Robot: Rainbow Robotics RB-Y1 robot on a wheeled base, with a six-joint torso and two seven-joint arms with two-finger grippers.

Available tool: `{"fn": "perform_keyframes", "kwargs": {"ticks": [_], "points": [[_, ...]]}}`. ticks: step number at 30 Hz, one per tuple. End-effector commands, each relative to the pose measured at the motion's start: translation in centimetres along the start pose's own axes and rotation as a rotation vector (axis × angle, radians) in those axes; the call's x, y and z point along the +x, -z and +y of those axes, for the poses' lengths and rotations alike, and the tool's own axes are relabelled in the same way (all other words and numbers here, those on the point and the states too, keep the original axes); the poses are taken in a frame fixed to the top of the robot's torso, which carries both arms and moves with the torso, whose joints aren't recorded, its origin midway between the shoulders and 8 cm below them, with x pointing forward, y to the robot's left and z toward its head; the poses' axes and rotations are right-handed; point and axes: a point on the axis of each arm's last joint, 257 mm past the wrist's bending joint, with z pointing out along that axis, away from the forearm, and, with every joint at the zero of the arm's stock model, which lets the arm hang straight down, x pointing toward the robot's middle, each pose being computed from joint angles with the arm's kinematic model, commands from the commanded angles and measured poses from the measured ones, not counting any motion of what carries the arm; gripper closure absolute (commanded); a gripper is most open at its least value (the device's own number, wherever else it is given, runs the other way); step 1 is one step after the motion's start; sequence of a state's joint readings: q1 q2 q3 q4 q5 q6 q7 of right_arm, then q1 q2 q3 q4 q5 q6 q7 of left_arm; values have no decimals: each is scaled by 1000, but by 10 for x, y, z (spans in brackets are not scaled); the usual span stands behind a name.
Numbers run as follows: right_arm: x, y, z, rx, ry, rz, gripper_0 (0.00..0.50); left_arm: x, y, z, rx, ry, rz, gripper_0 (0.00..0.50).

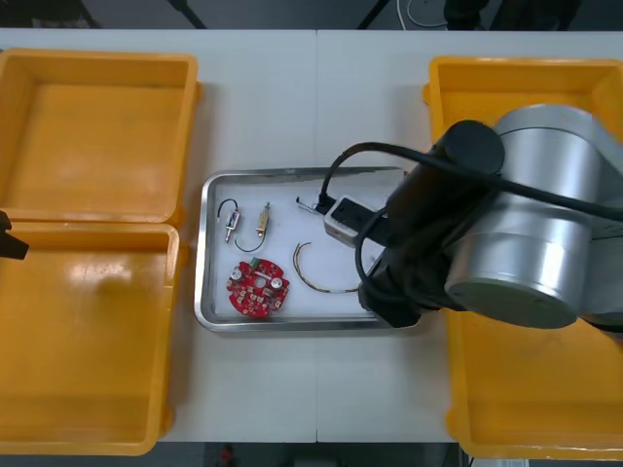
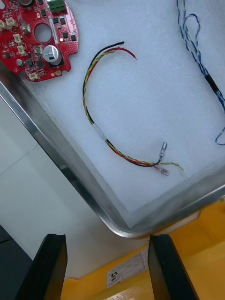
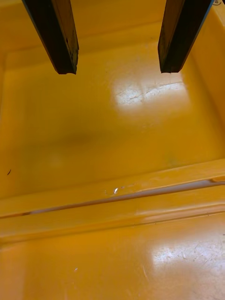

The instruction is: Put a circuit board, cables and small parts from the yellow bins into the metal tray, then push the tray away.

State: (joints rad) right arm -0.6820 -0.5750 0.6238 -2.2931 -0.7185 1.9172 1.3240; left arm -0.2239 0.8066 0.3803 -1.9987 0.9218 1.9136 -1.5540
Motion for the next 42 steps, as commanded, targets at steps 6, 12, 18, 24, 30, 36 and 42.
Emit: {"fn": "perform_keyframes", "kwargs": {"ticks": [6,12,18,24,30,36,42], "points": [[-44,-19,50,-19,284,-57,0,6,15,20,-47,40,-20,0],[-58,-41,80,-28,387,-96,0,6,15,20,-47,40,-20,0],[-61,-63,85,-23,533,-84,0,6,15,20,-47,40,-20,0],[-55,-80,85,-5,641,-50,0,6,15,20,-47,40,-20,0],[-50,-91,84,54,682,-37,0,6,15,20,-47,40,-20,0],[-42,-102,84,48,695,-11,0,6,15,20,-47,40,-20,0],[-44,-112,88,35,685,-18,0,6,15,20,-47,40,-20,0]]}}
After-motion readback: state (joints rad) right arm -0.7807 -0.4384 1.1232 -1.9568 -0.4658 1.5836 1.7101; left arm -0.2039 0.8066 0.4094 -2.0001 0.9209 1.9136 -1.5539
